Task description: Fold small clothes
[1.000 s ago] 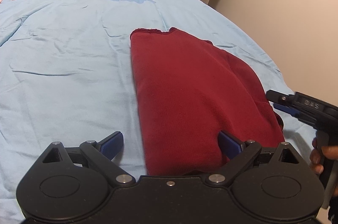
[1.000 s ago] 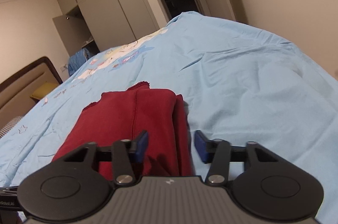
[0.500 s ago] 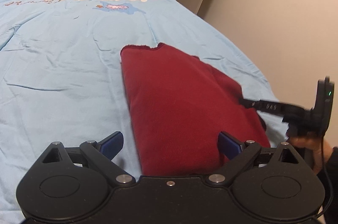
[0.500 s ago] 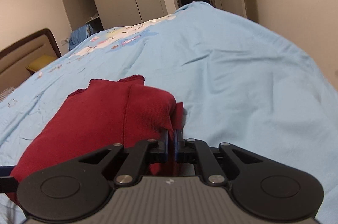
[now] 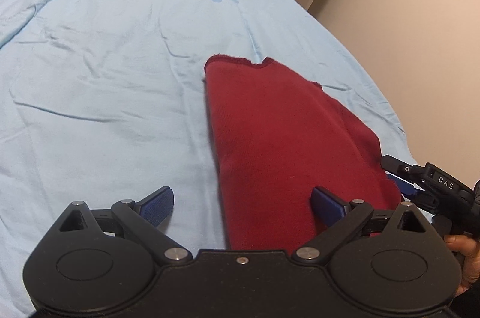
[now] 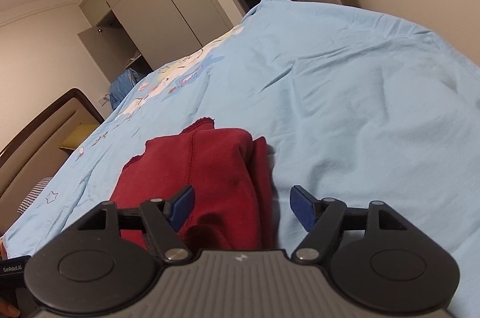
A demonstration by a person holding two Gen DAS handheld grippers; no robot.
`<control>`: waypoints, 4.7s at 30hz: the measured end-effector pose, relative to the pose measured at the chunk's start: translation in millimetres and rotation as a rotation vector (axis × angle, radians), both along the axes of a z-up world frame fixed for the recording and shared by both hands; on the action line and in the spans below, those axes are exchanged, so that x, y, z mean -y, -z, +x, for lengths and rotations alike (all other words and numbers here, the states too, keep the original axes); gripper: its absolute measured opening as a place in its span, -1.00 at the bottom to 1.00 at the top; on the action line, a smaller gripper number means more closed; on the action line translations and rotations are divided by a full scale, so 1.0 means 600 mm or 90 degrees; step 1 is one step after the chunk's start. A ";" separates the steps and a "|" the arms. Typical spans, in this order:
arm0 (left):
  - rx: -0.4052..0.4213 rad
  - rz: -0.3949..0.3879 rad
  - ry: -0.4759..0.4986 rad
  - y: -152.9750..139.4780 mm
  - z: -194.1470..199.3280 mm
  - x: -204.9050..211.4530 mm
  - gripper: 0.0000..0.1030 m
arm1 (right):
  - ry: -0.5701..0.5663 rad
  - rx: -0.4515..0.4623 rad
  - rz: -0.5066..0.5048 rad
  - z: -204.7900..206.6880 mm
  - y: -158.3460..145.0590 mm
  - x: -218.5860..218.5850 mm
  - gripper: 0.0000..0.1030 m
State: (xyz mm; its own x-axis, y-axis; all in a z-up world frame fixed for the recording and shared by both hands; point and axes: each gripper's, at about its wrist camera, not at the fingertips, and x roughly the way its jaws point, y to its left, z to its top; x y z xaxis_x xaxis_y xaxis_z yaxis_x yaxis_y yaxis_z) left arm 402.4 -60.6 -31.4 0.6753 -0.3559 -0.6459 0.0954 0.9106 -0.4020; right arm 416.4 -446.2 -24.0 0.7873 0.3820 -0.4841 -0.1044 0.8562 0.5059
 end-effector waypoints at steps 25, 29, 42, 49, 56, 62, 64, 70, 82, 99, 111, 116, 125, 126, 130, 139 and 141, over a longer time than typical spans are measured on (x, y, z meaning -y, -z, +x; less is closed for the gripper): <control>-0.009 -0.008 0.026 0.006 0.015 0.014 0.59 | 0.014 -0.006 -0.055 -0.028 0.015 -0.064 -0.51; -0.007 -0.019 0.034 0.002 0.015 0.019 0.29 | 0.010 0.014 -0.092 -0.036 0.002 -0.078 -0.57; 0.046 -0.001 0.029 -0.042 -0.005 0.022 -0.43 | -0.003 0.086 -0.147 -0.062 -0.052 -0.114 -0.62; 0.097 0.025 0.027 -0.088 -0.011 0.009 -0.47 | -0.034 0.147 -0.174 -0.069 -0.090 -0.158 -0.64; 0.134 0.055 0.004 -0.121 -0.024 -0.025 -0.49 | -0.075 0.194 -0.180 -0.052 -0.119 -0.225 -0.65; 0.158 0.083 -0.039 -0.139 -0.034 -0.073 -0.49 | -0.115 0.225 -0.177 -0.030 -0.132 -0.294 -0.65; 0.163 0.092 -0.052 -0.142 -0.036 -0.089 -0.49 | -0.124 0.230 -0.173 -0.023 -0.132 -0.314 -0.65; 0.147 0.106 -0.077 -0.126 -0.038 -0.123 -0.48 | -0.132 0.202 -0.158 -0.008 -0.110 -0.346 -0.65; 0.078 0.108 -0.100 -0.054 -0.048 -0.137 -0.36 | -0.076 0.082 -0.175 0.002 -0.031 -0.290 -0.45; 0.064 0.121 -0.110 -0.045 -0.074 -0.127 0.08 | -0.047 0.096 -0.285 -0.061 -0.004 -0.264 0.41; 0.079 0.156 -0.118 -0.060 -0.099 -0.116 0.42 | -0.027 0.099 -0.262 -0.079 -0.025 -0.243 0.69; 0.103 0.161 -0.121 -0.076 -0.121 -0.113 0.74 | -0.023 0.130 -0.255 -0.103 -0.047 -0.242 0.86; 0.176 0.168 -0.129 -0.117 -0.175 -0.100 0.98 | -0.008 0.187 -0.246 -0.158 -0.084 -0.246 0.99; 0.183 0.169 -0.127 -0.121 -0.182 -0.098 0.98 | -0.005 0.192 -0.243 -0.165 -0.087 -0.246 0.99; 0.210 0.172 -0.125 -0.135 -0.209 -0.093 0.98 | 0.008 0.214 -0.229 -0.199 -0.099 -0.246 0.99; 0.245 0.179 -0.124 -0.142 -0.275 -0.093 0.98 | 0.026 0.283 -0.234 -0.281 -0.118 -0.260 1.00; 0.249 0.181 -0.126 -0.139 -0.287 -0.093 0.98 | 0.027 0.297 -0.239 -0.298 -0.118 -0.265 1.00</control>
State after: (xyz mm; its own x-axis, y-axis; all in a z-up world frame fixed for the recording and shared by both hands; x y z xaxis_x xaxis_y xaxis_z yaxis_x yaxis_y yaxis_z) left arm 230.0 -5.1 51.8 0.9220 -0.0443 -0.3847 0.0037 0.9944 -0.1055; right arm 237.8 -287.4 46.7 0.9599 0.2154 -0.1794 -0.2044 0.9758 0.0778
